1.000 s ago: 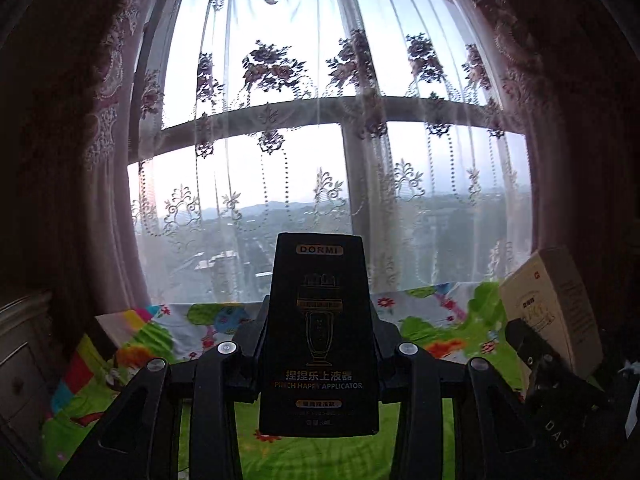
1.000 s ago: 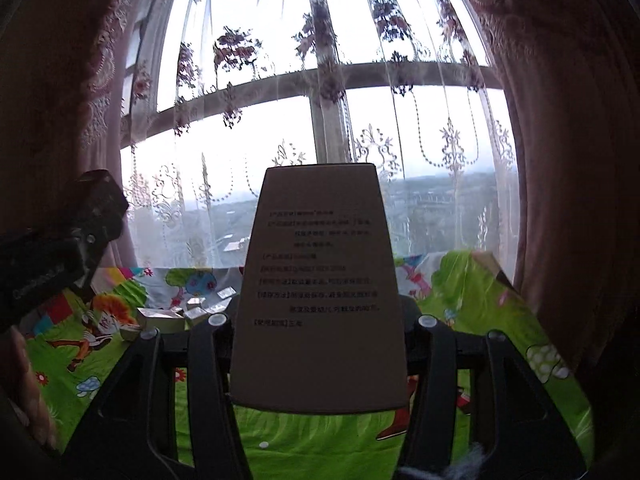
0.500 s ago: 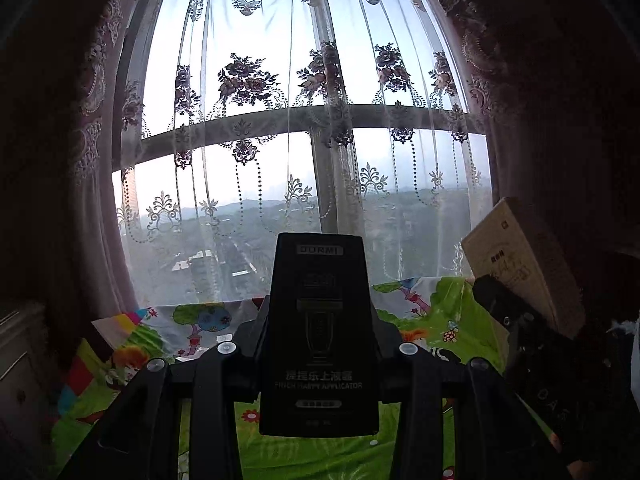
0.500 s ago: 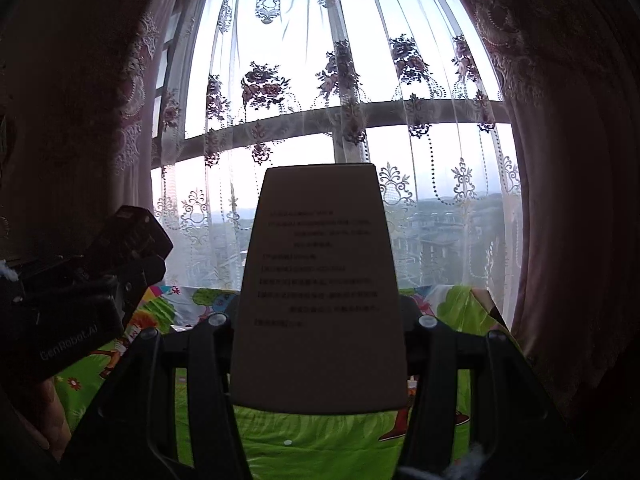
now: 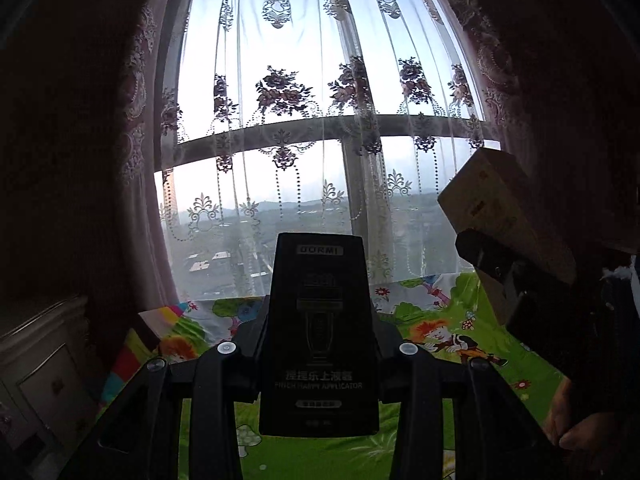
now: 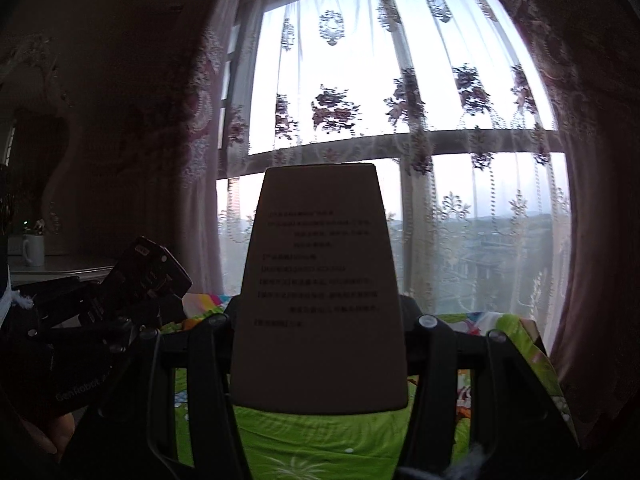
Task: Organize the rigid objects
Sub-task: 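Lift both boxes and carry them to the purple storage box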
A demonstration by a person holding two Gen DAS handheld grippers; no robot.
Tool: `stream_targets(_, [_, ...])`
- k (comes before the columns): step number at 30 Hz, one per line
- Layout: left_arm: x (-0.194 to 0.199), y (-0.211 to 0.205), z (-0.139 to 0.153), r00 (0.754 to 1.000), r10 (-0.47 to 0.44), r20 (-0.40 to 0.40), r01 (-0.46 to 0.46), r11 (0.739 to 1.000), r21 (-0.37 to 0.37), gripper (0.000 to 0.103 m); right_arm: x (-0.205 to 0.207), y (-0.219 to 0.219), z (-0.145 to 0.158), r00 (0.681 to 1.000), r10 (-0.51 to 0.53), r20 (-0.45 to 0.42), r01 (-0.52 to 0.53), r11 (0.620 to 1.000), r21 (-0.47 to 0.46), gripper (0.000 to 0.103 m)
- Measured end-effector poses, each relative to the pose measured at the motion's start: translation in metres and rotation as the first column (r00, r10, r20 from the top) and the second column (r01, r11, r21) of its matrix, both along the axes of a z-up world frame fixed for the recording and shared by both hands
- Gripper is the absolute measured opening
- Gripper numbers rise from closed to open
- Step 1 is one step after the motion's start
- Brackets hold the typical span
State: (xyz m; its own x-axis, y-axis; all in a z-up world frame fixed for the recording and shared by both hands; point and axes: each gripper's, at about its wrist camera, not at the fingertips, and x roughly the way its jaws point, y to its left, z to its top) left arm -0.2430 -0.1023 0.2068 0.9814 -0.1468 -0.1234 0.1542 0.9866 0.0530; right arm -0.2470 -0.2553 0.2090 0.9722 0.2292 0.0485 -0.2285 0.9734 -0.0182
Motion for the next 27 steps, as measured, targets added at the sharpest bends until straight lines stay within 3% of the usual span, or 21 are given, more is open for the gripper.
stream_targets(6, [-0.011,0.042,-0.009,0.995,0.095,-0.033,-0.096,0.995,-0.02,0.04,0.002,0.044,0.001,0.99,0.135,-0.029,-0.136,0.989,-0.058,0.055])
stream_targets(11, [-0.016,0.079,-0.023,0.98,0.179,-0.088,-0.181,0.983,-0.02,0.04,0.012,0.088,-0.006,0.958,0.266,-0.107,-0.276,0.956,-0.096,0.055])
stream_targets(19, [-0.035,0.148,-0.052,0.918,0.347,-0.192,-0.364,0.93,-0.058,0.04,0.031,0.158,-0.019,0.851,0.455,-0.262,-0.491,0.866,-0.094,0.055])
stream_targets(27, [-0.065,0.203,-0.069,0.849,0.468,-0.247,-0.499,0.863,-0.08,0.04,0.018,0.21,-0.036,0.756,0.568,-0.326,-0.624,0.776,-0.096,0.055])
